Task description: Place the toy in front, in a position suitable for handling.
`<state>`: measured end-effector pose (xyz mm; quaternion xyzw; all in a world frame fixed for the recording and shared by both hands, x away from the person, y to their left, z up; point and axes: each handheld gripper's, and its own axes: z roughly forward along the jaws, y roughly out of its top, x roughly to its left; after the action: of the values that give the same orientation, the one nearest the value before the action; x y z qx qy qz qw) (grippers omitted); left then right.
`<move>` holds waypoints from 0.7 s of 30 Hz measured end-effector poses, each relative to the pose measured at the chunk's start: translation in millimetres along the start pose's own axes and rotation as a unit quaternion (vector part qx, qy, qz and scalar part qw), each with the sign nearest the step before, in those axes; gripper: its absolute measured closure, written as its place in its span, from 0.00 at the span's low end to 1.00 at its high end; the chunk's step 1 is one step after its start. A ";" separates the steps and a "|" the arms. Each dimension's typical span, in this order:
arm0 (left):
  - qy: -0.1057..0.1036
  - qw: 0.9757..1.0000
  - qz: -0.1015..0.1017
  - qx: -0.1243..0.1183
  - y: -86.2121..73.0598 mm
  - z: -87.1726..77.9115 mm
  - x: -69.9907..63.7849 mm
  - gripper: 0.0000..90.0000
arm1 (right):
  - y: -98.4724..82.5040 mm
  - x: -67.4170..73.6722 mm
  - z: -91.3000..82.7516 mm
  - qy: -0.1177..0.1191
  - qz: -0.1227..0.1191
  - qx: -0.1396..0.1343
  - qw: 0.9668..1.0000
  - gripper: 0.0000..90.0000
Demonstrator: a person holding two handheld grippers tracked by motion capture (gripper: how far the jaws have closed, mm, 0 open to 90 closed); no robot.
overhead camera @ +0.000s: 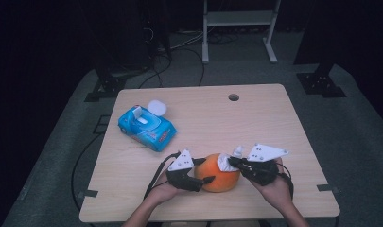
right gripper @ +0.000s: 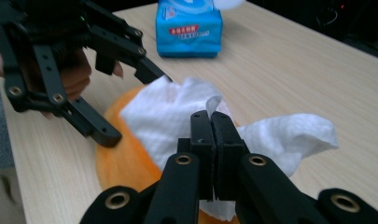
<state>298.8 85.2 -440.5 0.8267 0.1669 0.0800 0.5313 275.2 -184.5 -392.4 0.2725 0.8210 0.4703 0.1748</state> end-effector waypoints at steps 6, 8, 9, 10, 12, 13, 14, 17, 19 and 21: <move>-0.003 1.000 -0.005 0.001 3.9 1.3 -2.8 0.33 | -7.8 -14.6 -5.8 -0.016 0.030 0.004 0.999 0.98; -0.004 1.000 -0.002 0.002 4.7 1.4 -3.8 0.33 | -4.4 -10.8 -6.7 -0.009 0.029 -0.008 1.000 0.98; -0.004 1.000 -0.001 0.002 4.9 1.4 -3.9 0.33 | -2.4 -7.9 -5.9 -0.005 0.026 -0.009 1.000 0.98; -0.005 1.000 -0.001 0.002 4.9 1.2 -3.9 0.32 | -1.2 -5.9 -4.6 -0.003 0.020 -0.008 1.000 0.97; -0.014 1.000 -0.001 0.001 5.3 -0.3 -2.6 0.31 | -1.4 -2.9 -0.7 0.000 0.010 0.004 1.000 0.97; -0.021 1.000 -0.003 -0.004 6.4 -2.2 -1.2 0.30 | -2.6 -3.4 0.0 0.004 0.010 0.007 1.000 0.98; -0.028 1.000 -0.009 -0.010 7.6 -4.2 0.2 0.27 | -4.8 -4.8 0.4 0.013 0.009 0.013 1.000 0.98; -0.034 0.999 -0.017 -0.011 9.3 -4.3 4.0 0.17 | -8.2 -4.8 -2.2 0.036 -0.005 0.026 0.999 0.98; -0.034 0.999 -0.023 0.002 5.8 -0.2 6.8 0.11 | -9.7 -3.8 -3.8 0.044 -0.011 0.028 0.999 0.98; -0.053 0.998 -0.026 0.006 0.4 3.5 7.1 0.16 | -10.6 -4.1 -4.8 0.050 -0.013 0.030 0.998 0.97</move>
<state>306.6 84.6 -442.0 0.8281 0.1607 0.0214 0.5366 272.8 -194.6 -399.0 0.2426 0.8462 0.4559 0.1313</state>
